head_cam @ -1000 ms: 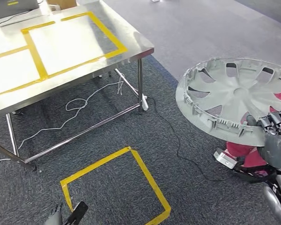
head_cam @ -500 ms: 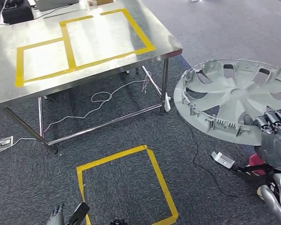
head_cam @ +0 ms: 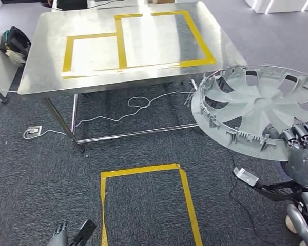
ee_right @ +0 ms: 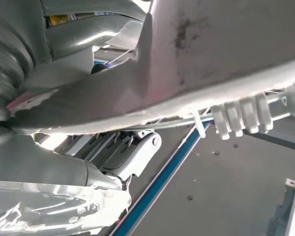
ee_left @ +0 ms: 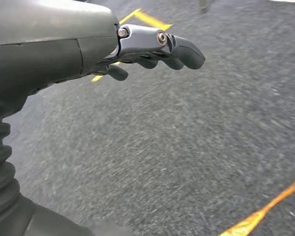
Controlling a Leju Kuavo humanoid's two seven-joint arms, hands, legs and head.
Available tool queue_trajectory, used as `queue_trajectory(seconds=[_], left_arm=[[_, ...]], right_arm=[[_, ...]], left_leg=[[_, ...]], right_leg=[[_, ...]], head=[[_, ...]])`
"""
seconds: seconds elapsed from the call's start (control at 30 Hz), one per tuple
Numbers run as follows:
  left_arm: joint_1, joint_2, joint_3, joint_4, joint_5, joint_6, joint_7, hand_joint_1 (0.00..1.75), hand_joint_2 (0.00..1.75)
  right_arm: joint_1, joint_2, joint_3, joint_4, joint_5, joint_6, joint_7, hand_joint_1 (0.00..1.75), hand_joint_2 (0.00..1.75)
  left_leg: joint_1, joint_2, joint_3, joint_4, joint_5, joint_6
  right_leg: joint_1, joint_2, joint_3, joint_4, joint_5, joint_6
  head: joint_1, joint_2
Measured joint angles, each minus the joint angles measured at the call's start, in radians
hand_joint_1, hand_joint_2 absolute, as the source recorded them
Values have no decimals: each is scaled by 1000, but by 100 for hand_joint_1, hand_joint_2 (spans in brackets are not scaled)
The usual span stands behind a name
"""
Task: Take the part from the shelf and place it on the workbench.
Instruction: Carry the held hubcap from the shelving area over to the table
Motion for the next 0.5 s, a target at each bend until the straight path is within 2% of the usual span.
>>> queue_trajectory(seconds=[0.03, 0.07, 0.1, 0.13, 0.17, 0.2, 0.23, 0.27, 0.3, 0.33, 0.37, 0.4, 0.43, 0.47, 0.5], left_arm=[[0, 0, 0, 0, 0, 0, 0, 0, 175], [0, 0, 0, 0, 1, 0, 0, 0, 175], [0, 0, 0, 0, 1, 0, 0, 0, 175], [-1, 0, 1, 0, 1, 0, 0, 0, 175], [-1, 1, 1, 0, 2, 0, 0, 0, 175], [1, 1, 2, 0, 3, 0, 0, 0, 175], [3, 2, 3, 0, 4, 0, 0, 0, 175], [6, 3, 4, 0, 6, 0, 0, 0, 175], [8, 3, 5, 0, 7, 0, 0, 0, 175], [8, 4, 6, 0, 8, 0, 0, 0, 175], [6, 3, 6, 0, 8, 0, -1, 0, 175], [4, 3, 7, 0, 8, 0, -1, 0, 175], [3, 3, 7, 1, 9, 0, -2, 0, 175], [3, 3, 7, 1, 10, 0, -3, 0, 175], [3, 3, 7, 1, 12, 0, -6, 0, 175]], right_arm=[[-1, 0, 0, 1, 0, 0, 0, 175, 175], [-1, 0, 0, 1, 0, 0, 0, 175, 175], [-2, 1, 0, 2, 0, 0, 0, 175, 175], [-3, 1, 0, 3, 0, 0, 0, 175, 175], [-4, 2, 1, 4, 0, 0, 0, 175, 175], [-4, 3, 1, 5, 0, 0, 0, 175, 175], [-3, 3, 1, 6, 0, 0, 0, 175, 175], [-2, 3, 1, 6, 0, 0, 1, 175, 175], [-2, 4, 1, 6, -1, 0, 1, 175, 175], [-1, 4, 0, 6, -6, 0, 0, 175, 175], [0, 4, 0, 5, -13, 0, -2, 175, 175], [0, 4, 0, 5, -20, 0, -5, 175, 175], [1, 4, 0, 5, -27, 0, -8, 175, 175], [3, 4, 0, 5, -30, 0, -12, 175, 175], [6, 4, 0, 5, -32, 0, -14, 175, 175]], left_leg=[[1, -15, 2, 1, -1, -1], [2, -29, 4, 1, -1, -4], [2, -43, 3, 3, -2, -9], [2, -55, 0, 5, 0, -15], [3, -67, -5, 6, 2, -22], [4, -79, -11, 6, 6, -28], [7, -91, -14, 4, 9, -34], [7, -87, -17, 7, 6, -39], [5, -66, -26, 22, -5, -45], [3, -34, -43, 57, -26, -50], [1, 6, -72, 115, -57, -54], [2, 33, -108, 187, -89, -57], [3, 47, -142, 254, -112, -59], [4, 52, -163, 295, -120, -60], [5, 53, -164, 297, -108, -60]], right_leg=[[-2, 6, 22, -57, 41, 0], [-7, 26, 52, -131, 80, 1], [-13, 54, 84, -198, 106, 2], [-17, 76, 105, -241, 118, 3], [-20, 93, 115, -260, 118, 2], [-18, 92, 118, -263, 115, -1], [-18, 81, 117, -262, 115, -7], [-18, 70, 119, -263, 115, -13], [-18, 58, 121, -264, 115, -21], [-19, 47, 123, -266, 116, -27], [-17, 37, 125, -267, 115, -32], [-16, 27, 125, -267, 114, -35], [-15, 17, 126, -267, 113, -36], [-14, 9, 126, -266, 112, -37], [-14, 2, 128, -266, 111, -37]], head=[[0, 0], [0, 0], [0, 0], [0, 0], [0, 0], [-1, 0], [-1, 0], [-1, 0], [-5, 0], [-9, 0], [-13, 0], [-16, 0], [-16, 0], [-16, 0], [-16, 0]])
